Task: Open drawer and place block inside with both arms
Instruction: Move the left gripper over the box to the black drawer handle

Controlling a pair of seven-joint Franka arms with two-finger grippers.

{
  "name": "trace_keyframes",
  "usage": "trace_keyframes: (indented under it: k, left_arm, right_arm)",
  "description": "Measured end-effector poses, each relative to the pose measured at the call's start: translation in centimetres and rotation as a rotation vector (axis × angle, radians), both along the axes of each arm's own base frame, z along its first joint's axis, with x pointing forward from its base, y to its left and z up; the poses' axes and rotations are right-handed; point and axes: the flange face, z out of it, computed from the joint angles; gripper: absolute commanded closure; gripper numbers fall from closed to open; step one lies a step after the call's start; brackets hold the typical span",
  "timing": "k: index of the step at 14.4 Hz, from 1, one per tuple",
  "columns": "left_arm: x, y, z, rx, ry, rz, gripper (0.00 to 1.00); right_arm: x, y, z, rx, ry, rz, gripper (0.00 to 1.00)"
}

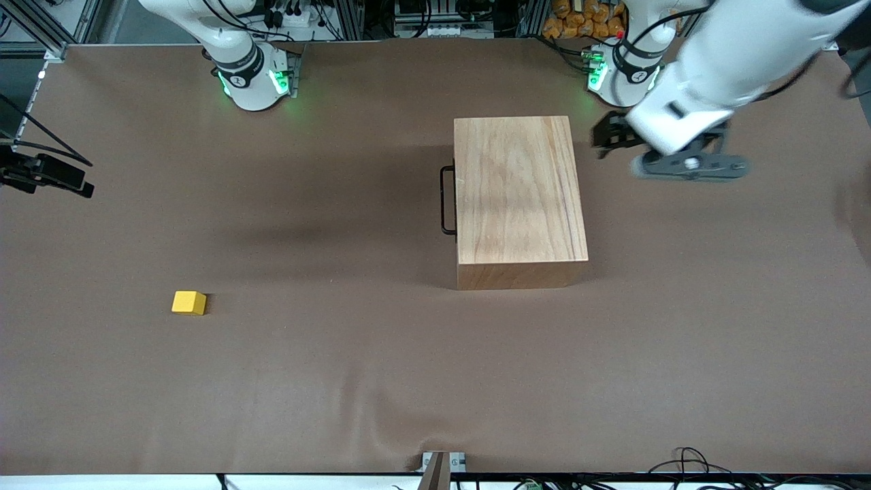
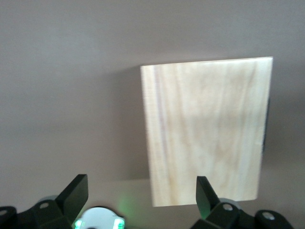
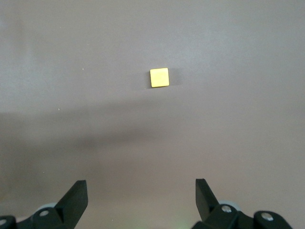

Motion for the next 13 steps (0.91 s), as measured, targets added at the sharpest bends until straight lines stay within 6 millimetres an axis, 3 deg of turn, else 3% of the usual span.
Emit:
trace_keyframes:
  k: [4, 7, 10, 13]
  left_arm:
    - [-1.3, -11.5, -5.2, 0.051, -0.004, 0.027, 0.0]
    - [-4.2, -19.4, -9.0, 0.124, -0.044, 0.013, 0.0]
    - [-7.2, -25.3, -12.4, 0.195, -0.094, -0.001, 0.0]
    - [-9.7, -29.3, -16.2, 0.273, -0.145, -0.029, 0.0]
  right_arm:
    - [0.3, -0.2, -1.1, 0.001, 0.018, -0.004, 0.0]
    - [0.6, -0.4, -2.1, 0.001, 0.024, -0.007, 0.0]
    - [0.8, -0.4, -2.8, 0.0, 0.026, -0.008, 0.0]
    - [0.8, -0.6, -3.6, 0.001, 0.033, -0.011, 0.0]
